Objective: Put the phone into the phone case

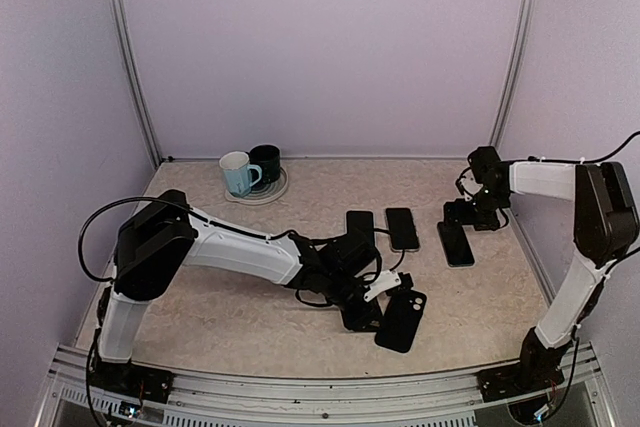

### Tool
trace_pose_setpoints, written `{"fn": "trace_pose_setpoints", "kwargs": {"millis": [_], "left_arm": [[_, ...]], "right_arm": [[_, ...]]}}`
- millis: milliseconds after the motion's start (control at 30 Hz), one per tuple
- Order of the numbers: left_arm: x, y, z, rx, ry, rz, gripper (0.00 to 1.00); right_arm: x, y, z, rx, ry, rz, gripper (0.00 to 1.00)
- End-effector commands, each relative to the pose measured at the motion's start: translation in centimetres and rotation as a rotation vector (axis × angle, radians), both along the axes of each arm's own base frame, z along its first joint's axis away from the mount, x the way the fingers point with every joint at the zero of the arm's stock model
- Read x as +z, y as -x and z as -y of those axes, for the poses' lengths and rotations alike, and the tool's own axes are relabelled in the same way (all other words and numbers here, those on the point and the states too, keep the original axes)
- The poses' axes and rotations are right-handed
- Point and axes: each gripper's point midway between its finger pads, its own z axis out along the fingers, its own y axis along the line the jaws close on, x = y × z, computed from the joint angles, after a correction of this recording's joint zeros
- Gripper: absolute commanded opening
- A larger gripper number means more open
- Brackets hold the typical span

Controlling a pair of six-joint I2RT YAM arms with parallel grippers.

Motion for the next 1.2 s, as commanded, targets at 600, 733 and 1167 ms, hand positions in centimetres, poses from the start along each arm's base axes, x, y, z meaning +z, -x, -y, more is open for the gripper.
{"fn": "trace_pose_setpoints", "kwargs": {"millis": [600, 733, 1167], "left_arm": [[3.6, 3.0, 2.5, -0.196, 0.146, -0.078, 0.44], [6.6, 0.3, 1.5, -0.073, 0.239, -0.068, 0.46], [6.8, -8.4, -3.7, 0.352, 0.143, 0.043, 0.47]], "right_arm": [[-3.7, 0.6, -0.4, 0.033, 0.099, -0.191, 0.99], [0.2, 0.3, -1.2, 0.03, 0.16, -0.075, 0.95], [1.2, 18.8, -11.0, 0.137, -0.086, -0.217, 0.64]]}}
